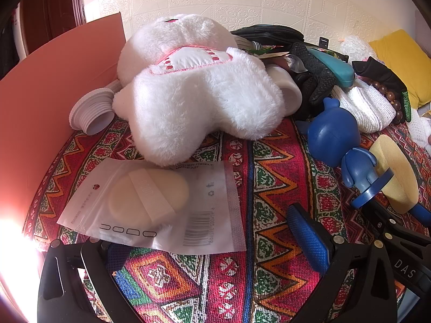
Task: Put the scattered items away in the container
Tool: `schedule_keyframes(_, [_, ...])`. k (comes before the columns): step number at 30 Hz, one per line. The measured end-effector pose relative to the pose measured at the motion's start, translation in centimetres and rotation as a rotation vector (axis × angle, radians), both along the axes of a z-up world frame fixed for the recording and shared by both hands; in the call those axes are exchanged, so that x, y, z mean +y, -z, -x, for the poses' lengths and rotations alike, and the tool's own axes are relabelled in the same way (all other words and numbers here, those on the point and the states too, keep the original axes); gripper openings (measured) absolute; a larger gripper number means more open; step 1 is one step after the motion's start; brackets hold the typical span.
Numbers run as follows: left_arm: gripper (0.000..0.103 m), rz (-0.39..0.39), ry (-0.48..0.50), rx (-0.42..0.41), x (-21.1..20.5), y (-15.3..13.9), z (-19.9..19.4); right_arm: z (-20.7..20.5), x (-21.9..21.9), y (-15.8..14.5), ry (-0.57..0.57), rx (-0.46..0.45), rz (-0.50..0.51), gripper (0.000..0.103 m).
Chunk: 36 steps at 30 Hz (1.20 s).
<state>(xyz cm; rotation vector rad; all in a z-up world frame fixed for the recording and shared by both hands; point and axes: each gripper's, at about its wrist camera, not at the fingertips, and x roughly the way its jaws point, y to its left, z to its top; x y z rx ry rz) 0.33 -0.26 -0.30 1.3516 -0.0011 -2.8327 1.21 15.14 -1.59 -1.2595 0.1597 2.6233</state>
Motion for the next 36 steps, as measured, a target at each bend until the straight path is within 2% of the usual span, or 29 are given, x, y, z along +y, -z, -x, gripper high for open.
schedule_keyframes(36, [0.103,-0.001,-0.001,0.001,-0.33,-0.27,0.45,0.27,0.0,-0.02,0.0,0.0,0.0,0.102])
